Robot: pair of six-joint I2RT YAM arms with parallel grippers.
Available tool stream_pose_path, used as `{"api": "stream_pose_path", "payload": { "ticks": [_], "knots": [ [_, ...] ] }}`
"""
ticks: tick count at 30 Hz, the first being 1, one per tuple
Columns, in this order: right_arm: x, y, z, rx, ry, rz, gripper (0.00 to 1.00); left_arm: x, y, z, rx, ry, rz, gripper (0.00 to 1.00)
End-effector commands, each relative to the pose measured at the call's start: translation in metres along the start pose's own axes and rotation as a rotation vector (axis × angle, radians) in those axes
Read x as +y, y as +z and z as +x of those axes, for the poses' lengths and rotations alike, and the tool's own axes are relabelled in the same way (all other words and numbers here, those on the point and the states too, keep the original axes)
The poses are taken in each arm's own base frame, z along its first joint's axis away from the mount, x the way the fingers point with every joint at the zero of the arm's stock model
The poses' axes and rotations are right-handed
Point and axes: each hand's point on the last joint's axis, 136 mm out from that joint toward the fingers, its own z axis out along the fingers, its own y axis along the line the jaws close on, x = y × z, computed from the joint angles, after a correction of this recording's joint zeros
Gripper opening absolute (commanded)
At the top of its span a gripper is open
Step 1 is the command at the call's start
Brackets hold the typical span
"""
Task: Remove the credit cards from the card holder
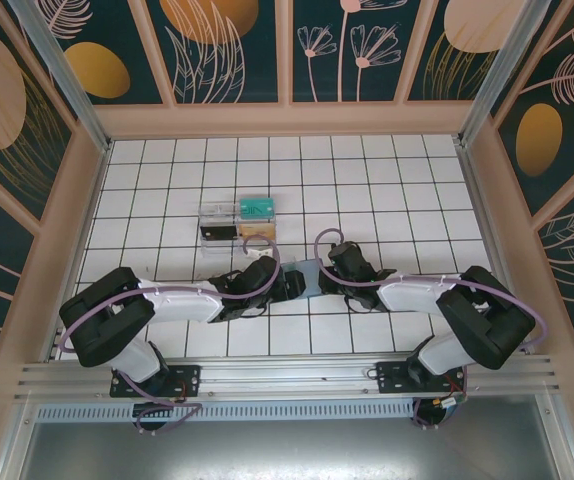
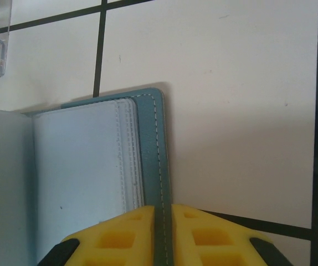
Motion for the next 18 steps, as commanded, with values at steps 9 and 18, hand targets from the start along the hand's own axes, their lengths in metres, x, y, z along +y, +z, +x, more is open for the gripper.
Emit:
{"api": "stream_pose_path", "payload": {
  "ticks": [9,18],
  "knots": [
    [0.000,0.004,0.014,0.046,-0.002,-0.010,0.17,-0.011,-0.002,0.003,0.013,0.014,0.074,0.98],
    [-0.001,0.001,0.011,0.036,0.002,0.001,0.18,-0.004,-0.008,-0.004,-0.019,0.025,0.029,0.99]
  ]
}}
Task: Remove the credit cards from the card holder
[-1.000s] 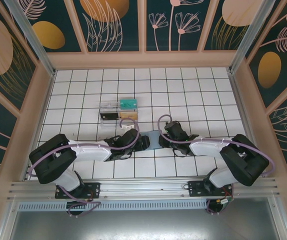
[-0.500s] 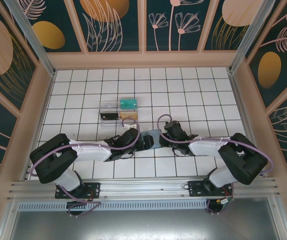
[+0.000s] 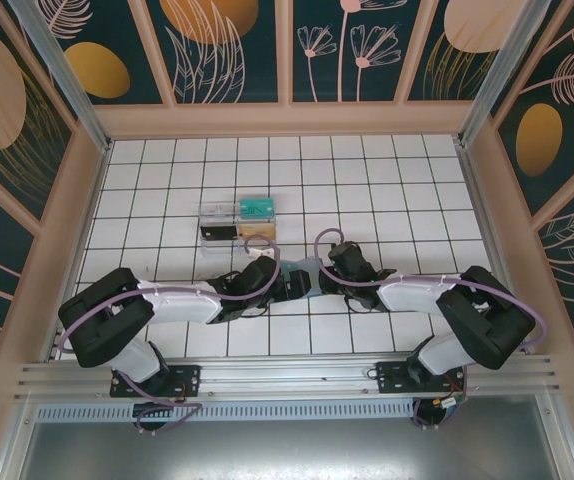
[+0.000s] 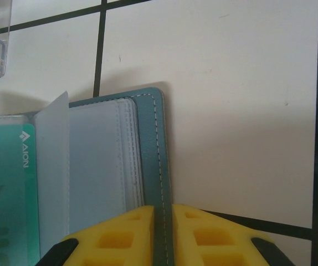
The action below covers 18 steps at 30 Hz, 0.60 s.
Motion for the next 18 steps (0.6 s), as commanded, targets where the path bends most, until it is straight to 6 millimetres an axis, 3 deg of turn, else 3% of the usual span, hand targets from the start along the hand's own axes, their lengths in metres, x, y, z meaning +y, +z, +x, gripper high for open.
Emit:
{"api": "stream_pose_path", "payload": {
  "ticks": [1,7,11,13,18],
  "knots": [
    [-0.003,-0.001,0.008,0.023,-0.002,0.015,0.20,0.006,-0.009,-0.006,-0.031,0.013,-0.033,0.99],
    [0.000,-0.024,-0.020,-0.081,-0.006,0.023,0.25,0.022,-0.022,-0.015,-0.082,0.026,-0.114,0.99],
    [0.027,-0.039,-0.035,-0.105,-0.033,-0.079,0.27,0.034,-0.028,-0.019,-0.111,-0.006,-0.137,0.94],
    [0.043,-0.042,-0.036,-0.086,-0.047,-0.146,0.27,0.038,-0.031,-0.022,-0.128,-0.022,-0.134,0.81],
    [0.075,-0.038,-0.029,-0.014,-0.057,-0.275,0.24,0.047,-0.035,-0.026,-0.150,-0.016,-0.164,0.25]
  ]
}}
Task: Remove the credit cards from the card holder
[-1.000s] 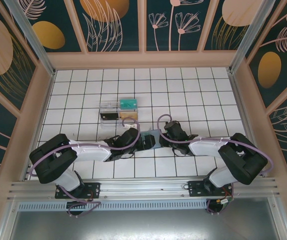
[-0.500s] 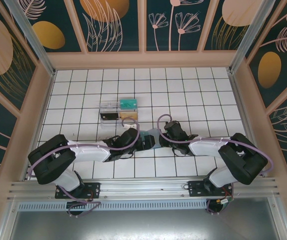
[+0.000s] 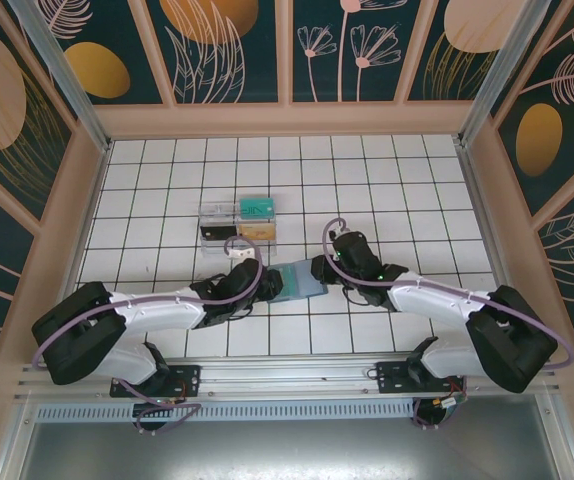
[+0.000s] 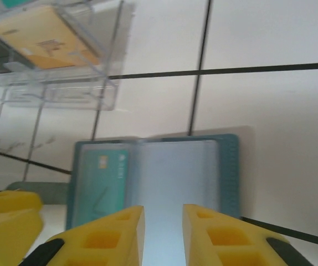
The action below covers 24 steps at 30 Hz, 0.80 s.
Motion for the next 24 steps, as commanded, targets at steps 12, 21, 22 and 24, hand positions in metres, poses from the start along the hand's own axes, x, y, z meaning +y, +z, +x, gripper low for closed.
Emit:
{"api": "stream_pose_path", "payload": {
  "ticks": [12,21,22,24],
  "knots": [
    [0.038,0.042,0.030,0.201,0.035,-0.175,0.20,0.026,0.018,0.006,0.032,0.024,-0.128,0.00],
    [0.031,0.057,0.042,0.251,0.047,-0.147,0.19,0.038,0.023,0.017,0.066,0.010,-0.162,0.00],
    [0.029,0.059,0.043,0.256,0.049,-0.142,0.19,0.039,0.024,0.018,0.069,0.011,-0.166,0.00],
    [0.028,0.060,0.046,0.264,0.052,-0.139,0.19,0.039,0.025,0.019,0.076,0.015,-0.173,0.00]
  ]
}}
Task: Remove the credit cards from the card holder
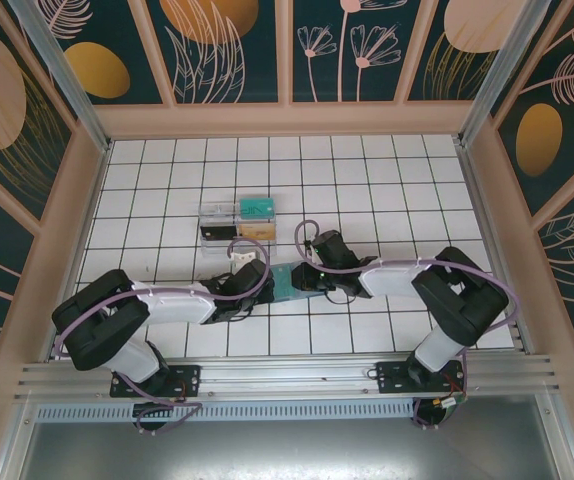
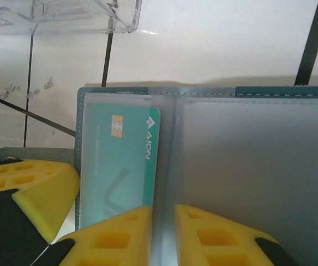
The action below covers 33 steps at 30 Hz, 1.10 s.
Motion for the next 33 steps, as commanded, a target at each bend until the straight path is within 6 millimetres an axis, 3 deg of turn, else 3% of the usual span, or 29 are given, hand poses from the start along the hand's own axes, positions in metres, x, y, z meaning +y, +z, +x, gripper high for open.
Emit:
{"api": "stream_pose_path", "payload": {
  "ticks": [1,24,27,29,33],
  "knots": [
    [0.010,0.005,-0.003,0.004,0.005,-0.030,0.19,0.009,0.005,0.005,0.022,-0.006,-0.043,0.00],
    [0.023,0.007,0.000,0.030,-0.003,-0.097,0.17,0.004,0.009,0.010,0.051,-0.006,-0.017,0.00],
    [0.024,0.007,-0.001,0.029,-0.002,-0.098,0.10,0.003,0.009,0.010,0.052,-0.007,-0.017,0.00],
    [0.021,0.007,-0.001,0.027,0.002,-0.086,0.00,0.004,0.009,0.011,0.053,-0.009,-0.020,0.00],
    [0.009,0.003,-0.001,0.018,0.027,-0.048,0.00,0.013,0.008,0.012,0.048,-0.017,-0.053,0.00]
  ]
}}
